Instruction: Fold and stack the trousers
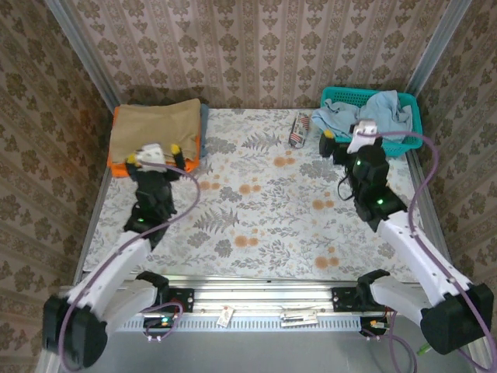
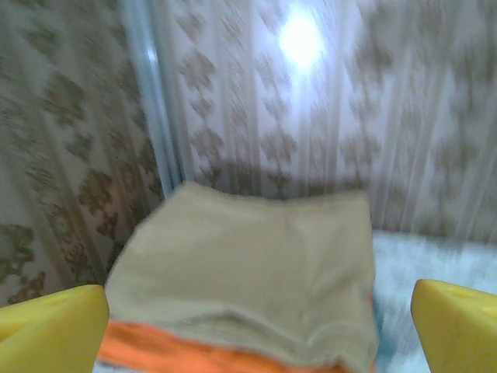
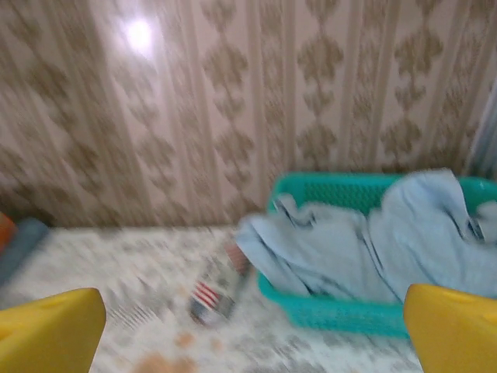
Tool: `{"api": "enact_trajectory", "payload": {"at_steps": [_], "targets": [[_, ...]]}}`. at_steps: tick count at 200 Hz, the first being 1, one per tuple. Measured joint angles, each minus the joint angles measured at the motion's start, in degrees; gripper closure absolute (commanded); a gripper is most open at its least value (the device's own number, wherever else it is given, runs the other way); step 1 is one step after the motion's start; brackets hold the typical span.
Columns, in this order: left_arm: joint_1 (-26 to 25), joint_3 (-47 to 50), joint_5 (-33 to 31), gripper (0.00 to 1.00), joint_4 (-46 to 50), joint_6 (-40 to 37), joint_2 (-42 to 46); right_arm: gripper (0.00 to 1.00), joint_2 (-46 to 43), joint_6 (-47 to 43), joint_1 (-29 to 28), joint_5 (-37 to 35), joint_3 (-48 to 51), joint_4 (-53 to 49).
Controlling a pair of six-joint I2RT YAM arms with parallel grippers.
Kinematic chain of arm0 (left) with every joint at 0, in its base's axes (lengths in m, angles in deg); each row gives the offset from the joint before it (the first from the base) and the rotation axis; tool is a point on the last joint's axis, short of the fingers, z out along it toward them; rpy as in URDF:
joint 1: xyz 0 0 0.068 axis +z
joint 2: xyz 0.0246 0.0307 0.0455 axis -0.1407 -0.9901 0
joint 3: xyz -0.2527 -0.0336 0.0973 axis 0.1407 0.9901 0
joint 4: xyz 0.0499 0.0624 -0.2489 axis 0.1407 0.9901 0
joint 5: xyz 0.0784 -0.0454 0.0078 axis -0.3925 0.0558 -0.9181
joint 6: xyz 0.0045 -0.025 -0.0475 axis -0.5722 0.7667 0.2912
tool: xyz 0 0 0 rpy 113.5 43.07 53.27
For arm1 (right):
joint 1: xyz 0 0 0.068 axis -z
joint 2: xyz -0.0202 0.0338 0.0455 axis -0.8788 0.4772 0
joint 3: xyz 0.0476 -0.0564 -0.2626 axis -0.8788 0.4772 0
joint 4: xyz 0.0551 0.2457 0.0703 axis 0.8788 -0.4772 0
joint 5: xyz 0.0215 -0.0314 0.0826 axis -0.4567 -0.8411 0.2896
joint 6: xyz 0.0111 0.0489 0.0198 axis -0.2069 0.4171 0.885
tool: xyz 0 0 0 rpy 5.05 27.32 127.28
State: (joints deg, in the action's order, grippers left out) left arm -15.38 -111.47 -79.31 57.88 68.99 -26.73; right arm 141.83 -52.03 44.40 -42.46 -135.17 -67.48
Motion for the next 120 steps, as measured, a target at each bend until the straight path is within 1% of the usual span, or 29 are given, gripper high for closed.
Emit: {"api": "enact_trajectory", "payload": {"at_steps": [5,7,15,22,35,41,50,56,68,76,77,80,87,104,105,120], "targets": [[0.31,-3.19,-0.24,0.00,5.70,4.90,2.60,0.00,-0.04,2.19,-0.09,-0.02,-2.86,-2.97],[0.37,-3.52,-0.31,0.00,6.27,5.40,3.19,0.00,-0.07,3.50,-0.09,-0.11,-4.90,-5.09],[0.79,-5.77,0.07,0.00,11.08,9.86,6.14,0.00,-0.24,6.34,0.00,-0.13,-7.98,-8.63],[1.49,-6.36,1.79,0.00,14.58,13.25,9.60,0.00,-0.72,9.92,0.39,-0.11,-9.81,-11.69],[3.19,-2.78,6.19,0.00,17.03,17.64,17.51,0.02,-2.34,14.86,2.58,3.30,-8.59,-13.31],[4.59,0.48,9.29,0.01,17.97,20.06,22.14,0.03,-2.78,16.63,3.93,5.51,-7.43,-14.12],[6.64,4.59,13.53,0.02,19.85,22.71,27.28,0.02,-2.01,18.47,5.49,7.32,-6.84,-16.61],[7.93,6.38,16.20,0.03,21.70,24.22,29.22,0.02,-0.72,19.43,6.10,8.00,-7.04,-17.97],[9.81,7.93,21.22,0.04,25.42,26.23,30.12,0.02,3.43,20.09,6.36,8.72,-9.16,-21.57],[10.43,8.02,24.63,0.05,27.74,27.21,29.49,0.05,6.80,20.20,6.36,8.79,-11.21,-23.34],[10.47,8.02,25.24,0.06,27.98,27.34,29.31,0.05,8.57,20.04,6.38,8.98,-12.15,-23.89],[10.51,8.02,25.99,0.07,28.39,27.54,29.00,0.05,9.22,19.96,6.38,9.03,-12.55,-24.22],[10.56,7.91,29.09,0.09,29.64,28.13,28.06,0.05,13.75,19.58,6.51,9.20,-15.69,-26.05],[10.69,7.65,37.11,0.09,31.54,29.38,24.35,0.04,23.54,18.91,6.82,8.66,-23.50,-30.14],[10.64,7.65,38.10,0.09,31.76,29.51,23.89,0.04,25.14,18.82,6.91,8.37,-25.05,-30.84],[9.88,7.67,43.89,0.10,32.68,30.23,20.63,0.03,32.81,18.40,7.63,7.21,-31.41,-32.98]]}}
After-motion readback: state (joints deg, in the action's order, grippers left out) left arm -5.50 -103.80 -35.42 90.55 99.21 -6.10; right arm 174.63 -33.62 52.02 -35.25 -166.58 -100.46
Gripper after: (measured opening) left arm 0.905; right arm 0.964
